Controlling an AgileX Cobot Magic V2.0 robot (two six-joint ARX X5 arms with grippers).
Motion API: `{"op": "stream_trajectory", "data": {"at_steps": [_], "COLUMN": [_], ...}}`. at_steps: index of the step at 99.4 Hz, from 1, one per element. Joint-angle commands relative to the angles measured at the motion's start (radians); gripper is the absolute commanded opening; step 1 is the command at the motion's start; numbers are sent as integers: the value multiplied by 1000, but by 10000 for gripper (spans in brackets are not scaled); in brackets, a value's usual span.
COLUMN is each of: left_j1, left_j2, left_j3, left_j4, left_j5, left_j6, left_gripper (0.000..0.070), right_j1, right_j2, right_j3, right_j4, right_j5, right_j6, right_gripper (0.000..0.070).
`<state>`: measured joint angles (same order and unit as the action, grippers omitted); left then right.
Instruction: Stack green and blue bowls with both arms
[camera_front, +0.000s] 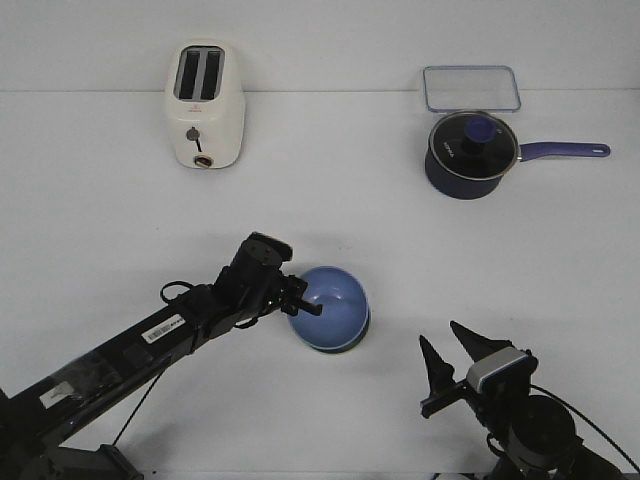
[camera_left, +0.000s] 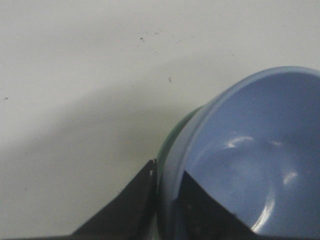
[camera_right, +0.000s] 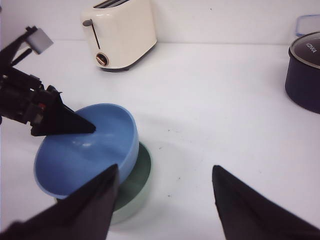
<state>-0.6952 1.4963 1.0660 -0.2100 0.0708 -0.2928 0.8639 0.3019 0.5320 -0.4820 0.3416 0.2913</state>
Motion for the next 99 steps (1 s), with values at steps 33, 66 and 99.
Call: {"op": "stream_trajectory", "data": {"at_steps": [33, 66, 99], "left_j1": [9, 34, 34], "left_j2": [-66, -587, -943], "left_j3": [16, -129, -475], "left_j4": [9, -158, -140], "left_j5": [-5, -249, -251], "left_j6": [-6, 33, -90], "left_gripper": [394, 394, 36], "right_j1": [10, 10, 10], "right_j2": [1, 1, 1], "right_j3": [3, 3, 3], "right_j4": [9, 7, -2], "right_j5": [2, -5, -10], "right_j6": [-3, 0, -1], "right_gripper": [375, 375, 17]}}
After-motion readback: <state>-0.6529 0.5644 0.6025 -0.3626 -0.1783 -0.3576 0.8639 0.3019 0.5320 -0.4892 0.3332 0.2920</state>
